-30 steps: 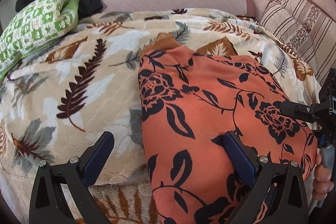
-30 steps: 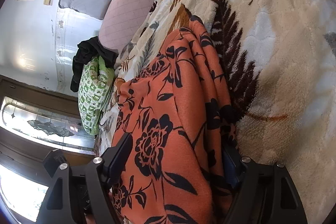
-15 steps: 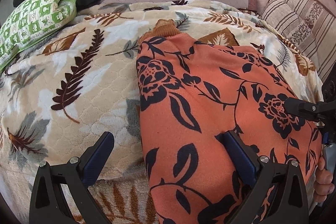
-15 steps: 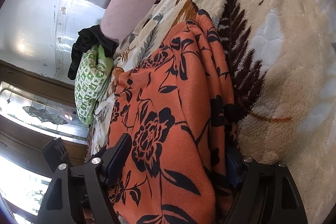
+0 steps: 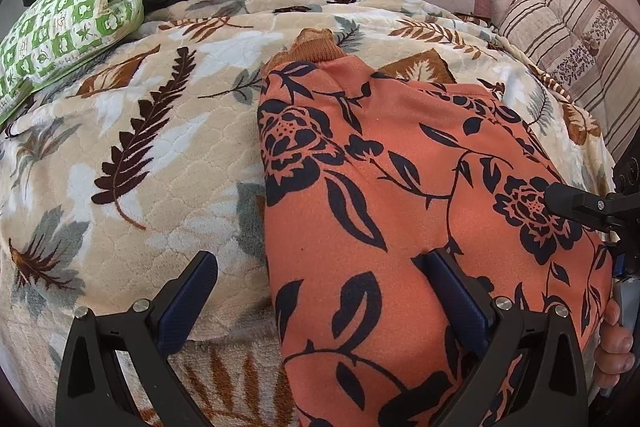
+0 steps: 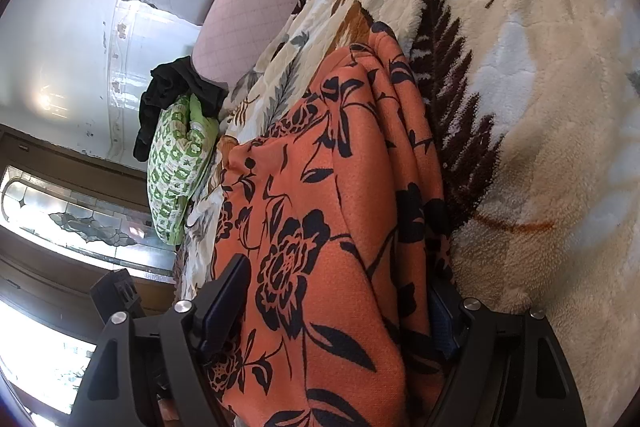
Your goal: Fold small clothes
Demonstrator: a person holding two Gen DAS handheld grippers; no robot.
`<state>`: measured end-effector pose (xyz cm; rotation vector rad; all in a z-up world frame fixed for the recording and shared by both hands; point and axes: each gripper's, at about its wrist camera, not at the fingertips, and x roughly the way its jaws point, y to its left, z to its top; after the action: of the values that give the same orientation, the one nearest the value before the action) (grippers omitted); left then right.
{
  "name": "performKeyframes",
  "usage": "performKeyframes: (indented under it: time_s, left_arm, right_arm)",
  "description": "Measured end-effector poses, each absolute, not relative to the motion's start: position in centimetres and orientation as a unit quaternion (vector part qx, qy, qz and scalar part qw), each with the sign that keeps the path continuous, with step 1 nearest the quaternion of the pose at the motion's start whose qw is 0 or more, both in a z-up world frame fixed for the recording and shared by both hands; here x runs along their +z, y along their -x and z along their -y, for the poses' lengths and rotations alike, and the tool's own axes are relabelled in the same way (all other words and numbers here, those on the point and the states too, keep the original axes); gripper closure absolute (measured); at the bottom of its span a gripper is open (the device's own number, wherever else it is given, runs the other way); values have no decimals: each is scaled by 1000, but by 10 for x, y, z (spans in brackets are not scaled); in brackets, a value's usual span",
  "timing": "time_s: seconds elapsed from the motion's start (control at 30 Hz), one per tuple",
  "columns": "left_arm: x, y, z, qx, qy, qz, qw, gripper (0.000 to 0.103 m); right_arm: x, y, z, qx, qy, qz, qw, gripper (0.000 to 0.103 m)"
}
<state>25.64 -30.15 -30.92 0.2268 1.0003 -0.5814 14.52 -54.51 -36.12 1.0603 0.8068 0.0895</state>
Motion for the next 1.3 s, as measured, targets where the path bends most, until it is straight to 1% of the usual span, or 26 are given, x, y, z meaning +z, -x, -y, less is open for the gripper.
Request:
performKeyframes:
  time_s: [0.07,0.13,0.2,0.27,0.33,0.43,0.5,0.6,0.7,0.77,0.83,0.87,0.9,1.0,1.03,1.07,1.13,1.23,1.27,1.3]
  left_arm:
    - [-307,-259,300,-276,-96,-484,825,0]
    - [-303,-263,299,-292,-72,-507,808,0]
    - [-298,-267,295,-326,-33,-517,791,0]
    - [-292,-267,290,-343,-4,-512,788,0]
    - [-290,-269,289,-344,-5,-509,789,0]
    - [-302,-272,292,-334,-26,-529,780,0]
    - [-315,-274,294,-347,-16,-555,756,0]
    - [-314,-273,295,-360,-11,-556,750,0]
    - [-311,-269,297,-393,20,-555,733,1]
    - [-311,-266,300,-389,13,-548,741,1]
    - [-311,-265,299,-377,15,-544,749,8]
    - [-310,-266,296,-374,26,-543,751,9]
    - [-309,-266,294,-371,34,-542,753,12]
    - [-306,-264,291,-366,27,-537,760,21]
    - [-305,-264,289,-365,28,-534,762,26]
    - [-303,-263,288,-364,29,-530,765,28]
    - [-300,-263,284,-364,27,-523,770,34]
    - [-301,-263,285,-363,18,-520,773,34]
    - [-305,-264,286,-363,16,-525,770,31]
    - [-310,-266,287,-366,19,-534,762,24]
  right_arm:
    - [-361,-145,545,39,-493,-372,785,23]
    - [-361,-141,548,35,-501,-365,784,27]
    - [-361,-138,551,28,-504,-364,783,34]
    - [-359,-136,552,19,-498,-364,787,46]
    - [-359,-136,553,15,-490,-369,789,50]
    - [-360,-136,554,14,-490,-371,789,50]
    - [-360,-136,553,12,-484,-376,790,50]
    - [-355,-138,548,8,-461,-383,800,50]
    - [-350,-141,541,6,-443,-385,810,50]
    - [-346,-142,537,8,-426,-384,819,50]
    - [-340,-143,530,10,-399,-382,834,50]
    - [-337,-144,526,6,-378,-384,842,50]
    - [-335,-145,522,0,-365,-386,847,50]
    - [-331,-144,518,-17,-348,-385,855,55]
    - [-329,-144,517,-22,-341,-382,859,58]
    - [-326,-143,514,-25,-331,-379,864,60]
    - [-320,-143,508,-30,-311,-374,874,62]
    - [-319,-145,503,-35,-295,-374,879,62]
    - [-322,-145,504,-37,-300,-377,876,62]
    - [-327,-145,507,-39,-316,-383,867,62]
